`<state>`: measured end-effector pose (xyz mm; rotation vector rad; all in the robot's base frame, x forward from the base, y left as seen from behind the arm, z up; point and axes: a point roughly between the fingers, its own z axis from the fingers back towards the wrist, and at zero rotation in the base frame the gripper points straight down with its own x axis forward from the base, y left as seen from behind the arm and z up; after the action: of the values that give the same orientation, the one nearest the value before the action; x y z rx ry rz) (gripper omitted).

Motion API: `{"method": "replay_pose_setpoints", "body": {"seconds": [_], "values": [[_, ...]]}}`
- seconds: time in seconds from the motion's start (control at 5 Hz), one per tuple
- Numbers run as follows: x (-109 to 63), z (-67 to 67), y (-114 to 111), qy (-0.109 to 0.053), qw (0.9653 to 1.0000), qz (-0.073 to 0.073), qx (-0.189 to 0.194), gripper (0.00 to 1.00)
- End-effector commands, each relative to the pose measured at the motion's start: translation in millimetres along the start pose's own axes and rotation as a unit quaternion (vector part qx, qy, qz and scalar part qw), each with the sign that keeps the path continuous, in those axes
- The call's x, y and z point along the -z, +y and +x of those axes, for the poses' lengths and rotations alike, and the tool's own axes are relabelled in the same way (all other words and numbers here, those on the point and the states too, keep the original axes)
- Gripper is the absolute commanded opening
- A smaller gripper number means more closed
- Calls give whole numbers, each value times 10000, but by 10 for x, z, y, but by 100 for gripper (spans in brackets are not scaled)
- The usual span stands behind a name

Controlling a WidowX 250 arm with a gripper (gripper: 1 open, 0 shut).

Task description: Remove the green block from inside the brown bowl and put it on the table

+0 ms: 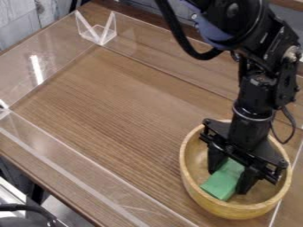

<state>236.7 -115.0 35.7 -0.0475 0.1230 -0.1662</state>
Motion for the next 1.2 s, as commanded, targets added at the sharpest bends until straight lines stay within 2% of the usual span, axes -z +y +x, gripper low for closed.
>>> {"method": "replay_pose_setpoints", "body": {"seconds": [0.0, 0.2, 0.4, 0.6, 0.8, 1.0], "values": [[-208, 107, -44, -392, 9992, -90, 3, 0], [-326, 80, -26, -393, 9992, -99, -60, 0], [-516, 52, 9, -431, 9989, -123, -168, 0], [-1033, 54, 169, -623, 9964, -87, -573, 0], [-1572, 141, 547, -858, 9904, -29, -1086, 0], [-1546, 99, 516, -924, 9887, -30, -1181, 0]]}}
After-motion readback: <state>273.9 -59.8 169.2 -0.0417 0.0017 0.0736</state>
